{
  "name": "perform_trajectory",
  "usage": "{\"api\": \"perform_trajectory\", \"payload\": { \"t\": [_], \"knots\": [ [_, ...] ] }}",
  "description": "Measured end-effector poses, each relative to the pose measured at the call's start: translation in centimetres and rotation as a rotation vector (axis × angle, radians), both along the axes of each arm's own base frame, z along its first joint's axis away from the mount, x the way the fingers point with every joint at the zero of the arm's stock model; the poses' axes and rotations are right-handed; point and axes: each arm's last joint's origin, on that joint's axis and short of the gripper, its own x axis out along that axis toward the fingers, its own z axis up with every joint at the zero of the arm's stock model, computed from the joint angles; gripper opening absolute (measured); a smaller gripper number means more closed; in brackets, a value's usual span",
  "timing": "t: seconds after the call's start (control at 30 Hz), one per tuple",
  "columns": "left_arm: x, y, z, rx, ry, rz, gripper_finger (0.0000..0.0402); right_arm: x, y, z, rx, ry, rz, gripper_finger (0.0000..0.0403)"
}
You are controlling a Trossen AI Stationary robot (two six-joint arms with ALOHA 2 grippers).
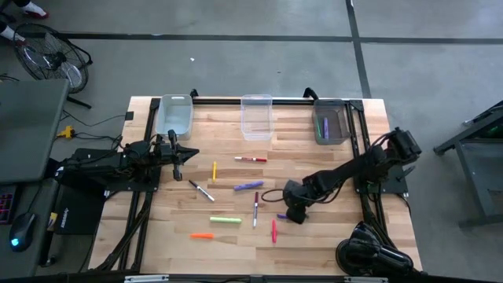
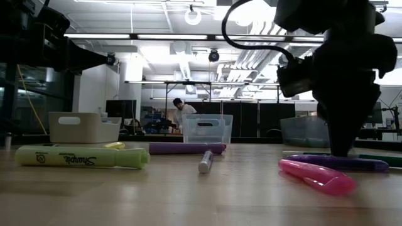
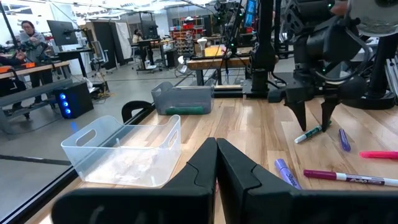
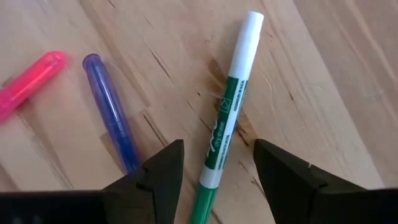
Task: Pick & Place Markers
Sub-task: Put the green marker pen into the transparent bin
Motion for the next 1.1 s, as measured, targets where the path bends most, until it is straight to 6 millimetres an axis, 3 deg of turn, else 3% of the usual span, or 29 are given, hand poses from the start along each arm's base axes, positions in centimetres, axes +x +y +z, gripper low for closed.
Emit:
{"api": "perform_trajectory", "payload": {
  "t": [0.6,1.1],
  "knots": [
    [0.0,0.0,0.0,0.0,0.0,0.0,0.0001,-0.7,1.3,-0.9,-0.22,-0.017,0.079,0.0182],
    [0.0,0.0,0.0,0.0,0.0,0.0,0.0001,-0.9,1.1,-0.9,-0.216,0.004,0.069,0.0066]
  ]
}}
